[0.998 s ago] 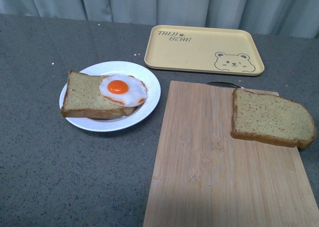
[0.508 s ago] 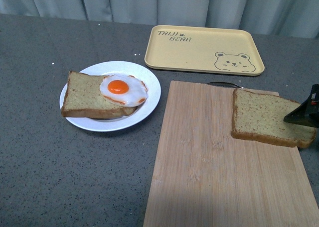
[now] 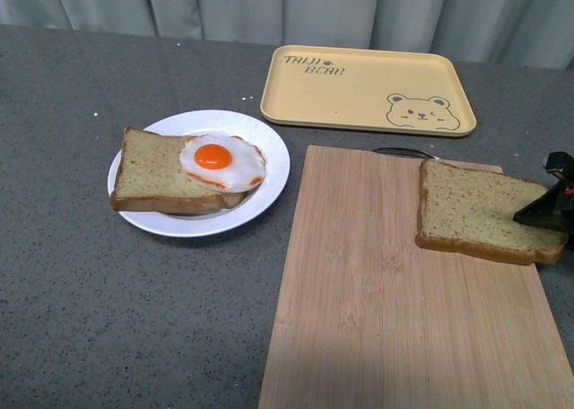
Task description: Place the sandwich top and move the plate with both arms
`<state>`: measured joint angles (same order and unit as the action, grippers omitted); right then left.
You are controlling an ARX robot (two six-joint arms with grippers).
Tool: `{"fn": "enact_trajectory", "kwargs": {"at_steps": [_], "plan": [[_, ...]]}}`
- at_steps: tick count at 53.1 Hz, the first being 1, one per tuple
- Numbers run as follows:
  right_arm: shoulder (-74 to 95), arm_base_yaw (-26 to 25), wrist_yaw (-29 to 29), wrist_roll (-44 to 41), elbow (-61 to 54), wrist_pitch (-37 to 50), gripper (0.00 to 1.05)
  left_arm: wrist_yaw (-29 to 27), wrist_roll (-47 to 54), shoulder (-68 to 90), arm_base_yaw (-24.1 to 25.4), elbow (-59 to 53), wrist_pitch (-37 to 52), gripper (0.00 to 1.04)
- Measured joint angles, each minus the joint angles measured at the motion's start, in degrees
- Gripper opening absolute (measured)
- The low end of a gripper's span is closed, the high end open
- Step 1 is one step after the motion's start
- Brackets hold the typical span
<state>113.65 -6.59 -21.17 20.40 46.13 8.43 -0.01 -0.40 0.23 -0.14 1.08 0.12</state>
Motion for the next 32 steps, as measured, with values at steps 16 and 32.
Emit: {"fn": "enact_trajectory", "kwargs": {"at_steps": [16,32], "plan": [[-7.6,1.6,-3.2,3.2,-2.6,1.3,0.03,0.0,0.0,0.0,0.0,0.0,0.0,0.98],[-10.3,14.4,-14.5,22.0,-4.1,23.2,0.03,0.0,0.0,0.0,0.0,0.0,0.0,0.98]]}}
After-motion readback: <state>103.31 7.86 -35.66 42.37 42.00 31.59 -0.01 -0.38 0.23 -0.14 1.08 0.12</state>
